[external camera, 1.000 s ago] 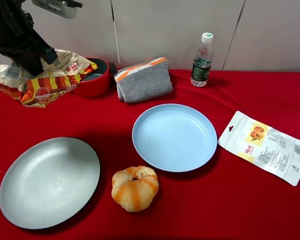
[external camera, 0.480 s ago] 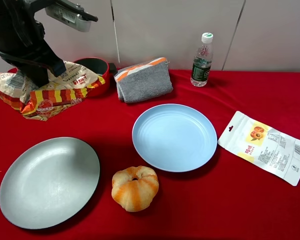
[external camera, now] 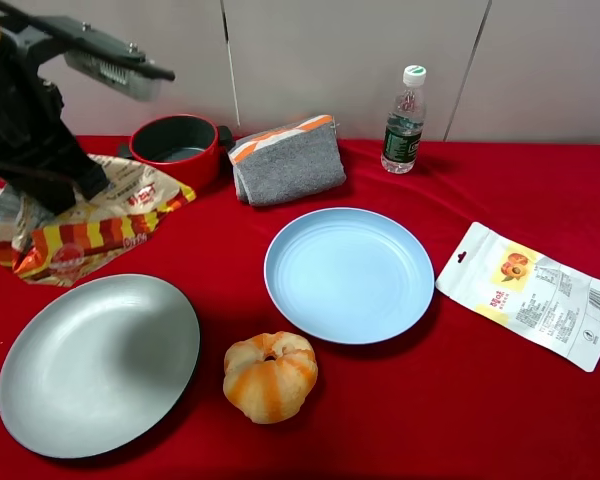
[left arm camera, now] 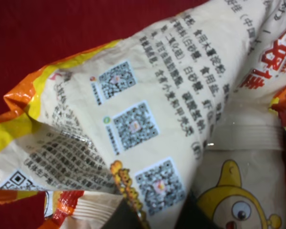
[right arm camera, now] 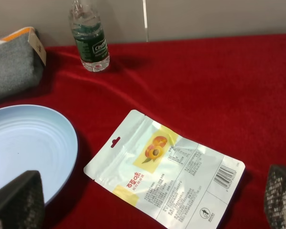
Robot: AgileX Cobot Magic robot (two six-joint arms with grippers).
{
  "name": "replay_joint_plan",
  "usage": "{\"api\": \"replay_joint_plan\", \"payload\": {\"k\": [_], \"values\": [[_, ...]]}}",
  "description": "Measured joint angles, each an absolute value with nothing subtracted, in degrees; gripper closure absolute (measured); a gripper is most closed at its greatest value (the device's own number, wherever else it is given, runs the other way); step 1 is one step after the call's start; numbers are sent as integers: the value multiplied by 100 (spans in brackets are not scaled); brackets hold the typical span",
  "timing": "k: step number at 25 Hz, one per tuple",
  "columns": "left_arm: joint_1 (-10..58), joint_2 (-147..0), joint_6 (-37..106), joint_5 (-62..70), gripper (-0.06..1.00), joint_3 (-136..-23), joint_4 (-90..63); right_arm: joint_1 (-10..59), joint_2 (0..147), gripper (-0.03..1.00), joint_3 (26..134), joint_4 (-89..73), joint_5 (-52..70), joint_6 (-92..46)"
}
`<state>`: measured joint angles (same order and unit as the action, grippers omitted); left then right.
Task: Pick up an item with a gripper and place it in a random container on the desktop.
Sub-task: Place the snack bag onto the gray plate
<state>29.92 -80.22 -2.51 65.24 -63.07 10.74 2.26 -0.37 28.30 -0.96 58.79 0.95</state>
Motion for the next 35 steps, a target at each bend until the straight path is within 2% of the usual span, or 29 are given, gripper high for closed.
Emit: {"api": "replay_joint_plan", "payload": {"k": [24,35], "values": [[2992,-7887,-483,4521,95,-4040,858,226,-37,28,2830,-96,5879,95],[2992,-7885,-690,3901,95,-3558,892,226,-37,28,2830,-96,5879,95]]}}
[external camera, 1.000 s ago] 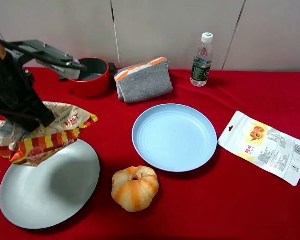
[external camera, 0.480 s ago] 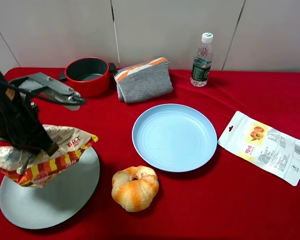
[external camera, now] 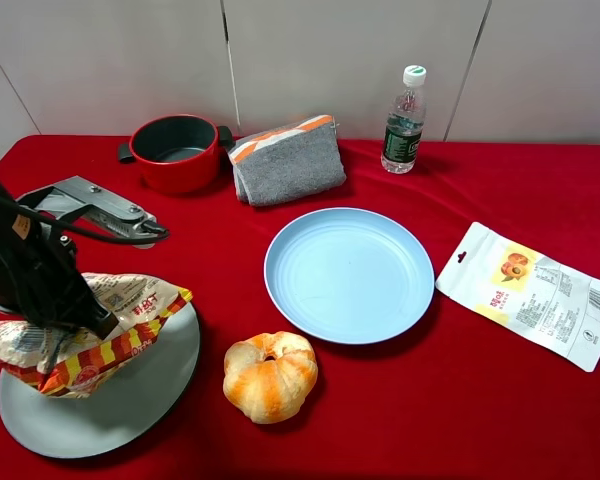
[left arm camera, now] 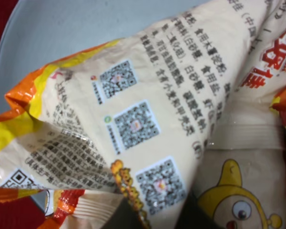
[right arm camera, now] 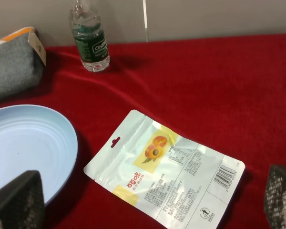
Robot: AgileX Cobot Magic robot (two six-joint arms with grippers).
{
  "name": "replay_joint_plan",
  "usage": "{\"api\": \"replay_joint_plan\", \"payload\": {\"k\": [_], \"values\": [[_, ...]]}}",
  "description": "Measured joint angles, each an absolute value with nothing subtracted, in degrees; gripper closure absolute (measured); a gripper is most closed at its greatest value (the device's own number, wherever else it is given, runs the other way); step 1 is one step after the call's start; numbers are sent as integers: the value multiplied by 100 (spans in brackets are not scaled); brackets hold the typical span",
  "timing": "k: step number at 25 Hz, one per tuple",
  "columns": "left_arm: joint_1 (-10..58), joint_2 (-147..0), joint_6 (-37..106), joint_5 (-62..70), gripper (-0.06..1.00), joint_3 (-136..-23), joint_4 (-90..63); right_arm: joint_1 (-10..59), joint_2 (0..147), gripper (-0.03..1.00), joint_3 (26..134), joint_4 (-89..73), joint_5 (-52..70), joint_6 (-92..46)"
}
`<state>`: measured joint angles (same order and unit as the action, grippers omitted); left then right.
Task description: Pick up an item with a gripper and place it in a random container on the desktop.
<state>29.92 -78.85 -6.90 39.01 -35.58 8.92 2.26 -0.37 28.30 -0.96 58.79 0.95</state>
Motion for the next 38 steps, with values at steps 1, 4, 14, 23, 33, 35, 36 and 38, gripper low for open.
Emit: {"api": "replay_joint_plan", "payload": {"k": [1,4,14,23,33,35,36,38], "values": [[2992,-7885,-690,3869,95,-3556,906,226,-37,28,2830,-96,5879,95],[2992,-7885,-690,3784,95,-3556,934,226,-37,28,2830,-96,5879,95],[2992,-7885,-690,3643,67,-3556,949,226,-37,28,2830,-96,5879,95],[2992,-7885,-690,3632,26,-3556,949,226,-37,28,2830,-96,5879,95],[2992,-7670,-690,4586,12,-4498,1030,226,-37,28,2830,-96,5879,95],[2992,-7567,-690,4840,6,-4747,1066,226,-37,28,2830,-96,5879,95],[2992,-7495,-690,4962,3,-4865,1082,226,-37,28,2830,-96,5879,95],[2992,-7321,-690,5179,-1,-5055,1104,226,-37,28,2830,-96,5879,95]]}}
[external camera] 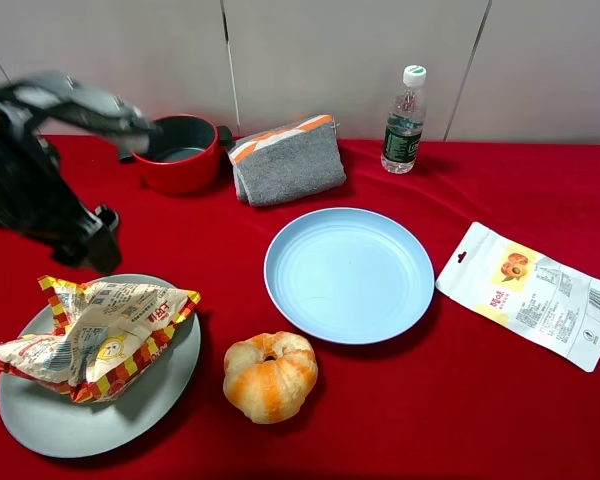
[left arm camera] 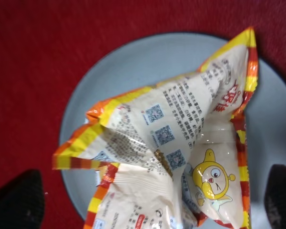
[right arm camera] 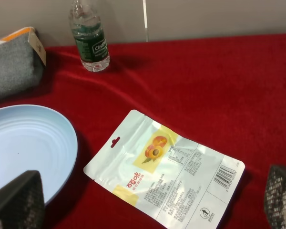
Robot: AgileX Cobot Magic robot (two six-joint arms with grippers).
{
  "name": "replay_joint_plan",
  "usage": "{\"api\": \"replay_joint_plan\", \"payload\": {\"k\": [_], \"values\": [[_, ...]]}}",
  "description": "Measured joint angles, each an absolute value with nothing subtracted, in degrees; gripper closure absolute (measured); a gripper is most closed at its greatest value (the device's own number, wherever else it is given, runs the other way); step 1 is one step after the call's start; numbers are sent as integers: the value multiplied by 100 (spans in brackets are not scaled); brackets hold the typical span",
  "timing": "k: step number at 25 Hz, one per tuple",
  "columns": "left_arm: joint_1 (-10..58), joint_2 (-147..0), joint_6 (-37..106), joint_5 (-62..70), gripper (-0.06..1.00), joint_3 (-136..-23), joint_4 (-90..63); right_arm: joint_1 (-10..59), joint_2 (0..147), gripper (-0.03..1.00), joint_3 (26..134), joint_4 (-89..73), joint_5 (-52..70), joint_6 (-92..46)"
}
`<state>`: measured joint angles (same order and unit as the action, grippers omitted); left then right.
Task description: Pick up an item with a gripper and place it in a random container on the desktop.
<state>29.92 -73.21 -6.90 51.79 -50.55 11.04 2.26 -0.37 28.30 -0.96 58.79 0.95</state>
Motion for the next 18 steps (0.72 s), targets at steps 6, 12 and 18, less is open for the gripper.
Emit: {"api": "replay_joint_plan", "payload": {"k": [6,12,18], "values": [[2992,-6502,-690,5575,-4,-5384,1145,226,-37,28,2830,-96,5879,95],[2992,-5360,-692,6399,-5,-5388,1145,226,-37,28,2830,-96,5879,95],[2992,-3997,-692,6776,-5,-5388,1145,226,-37,28,2830,-96,5879,95]]}}
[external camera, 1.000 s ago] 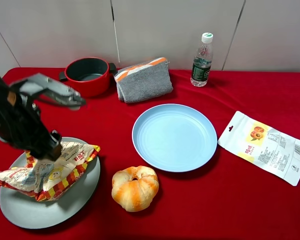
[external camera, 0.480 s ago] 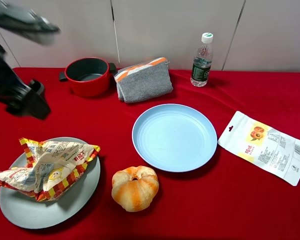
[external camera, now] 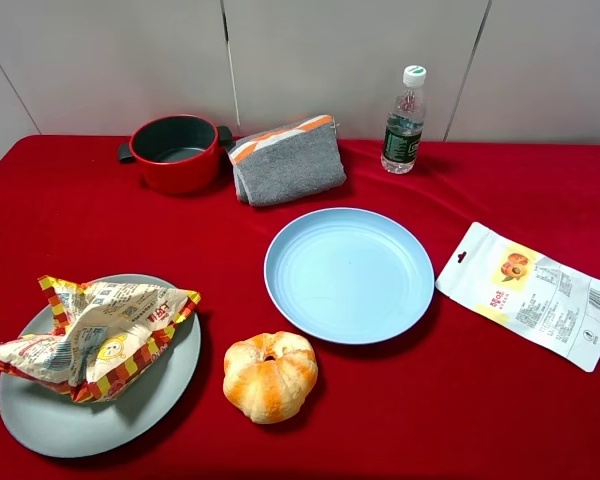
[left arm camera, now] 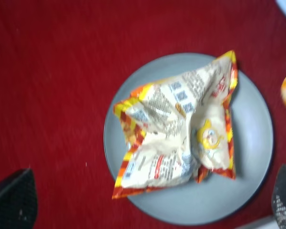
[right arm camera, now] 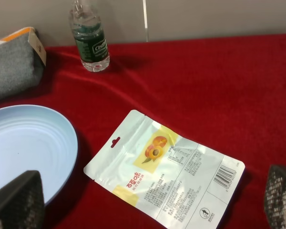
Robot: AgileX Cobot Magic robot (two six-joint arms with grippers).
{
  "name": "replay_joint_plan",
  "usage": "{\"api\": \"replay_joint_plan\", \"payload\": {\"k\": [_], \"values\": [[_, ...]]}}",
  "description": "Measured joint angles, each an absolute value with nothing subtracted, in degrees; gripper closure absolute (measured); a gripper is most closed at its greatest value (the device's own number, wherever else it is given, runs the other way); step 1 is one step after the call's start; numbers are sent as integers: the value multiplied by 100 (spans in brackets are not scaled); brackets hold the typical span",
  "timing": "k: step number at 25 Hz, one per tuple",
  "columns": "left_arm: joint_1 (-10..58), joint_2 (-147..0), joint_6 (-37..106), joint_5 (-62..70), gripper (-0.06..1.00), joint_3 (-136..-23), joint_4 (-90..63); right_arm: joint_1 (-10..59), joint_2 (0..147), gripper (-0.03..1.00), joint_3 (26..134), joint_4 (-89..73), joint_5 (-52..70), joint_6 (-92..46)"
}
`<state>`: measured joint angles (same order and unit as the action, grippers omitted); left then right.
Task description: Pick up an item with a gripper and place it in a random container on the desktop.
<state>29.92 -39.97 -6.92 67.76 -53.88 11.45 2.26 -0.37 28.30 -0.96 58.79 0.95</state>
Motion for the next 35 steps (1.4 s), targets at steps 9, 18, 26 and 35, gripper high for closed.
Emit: {"api": "replay_joint_plan", "payload": {"k": [9,18,26,35], "values": [[2531,-2328,-692,6779,-5,-4940,1092,226,-37,28,2830,-96,5879,95],[746,-1693,-144,6779,-5,-4124,445,226,-37,28,2830,-96,5879,95],[-320,-1205,339,6580,-5,-3443,129,226,-37,28,2830,-96,5879,95],[-395,-53,380,6070,-5,-2792,0,226,-37,28,2830,-96,5879,95]]}}
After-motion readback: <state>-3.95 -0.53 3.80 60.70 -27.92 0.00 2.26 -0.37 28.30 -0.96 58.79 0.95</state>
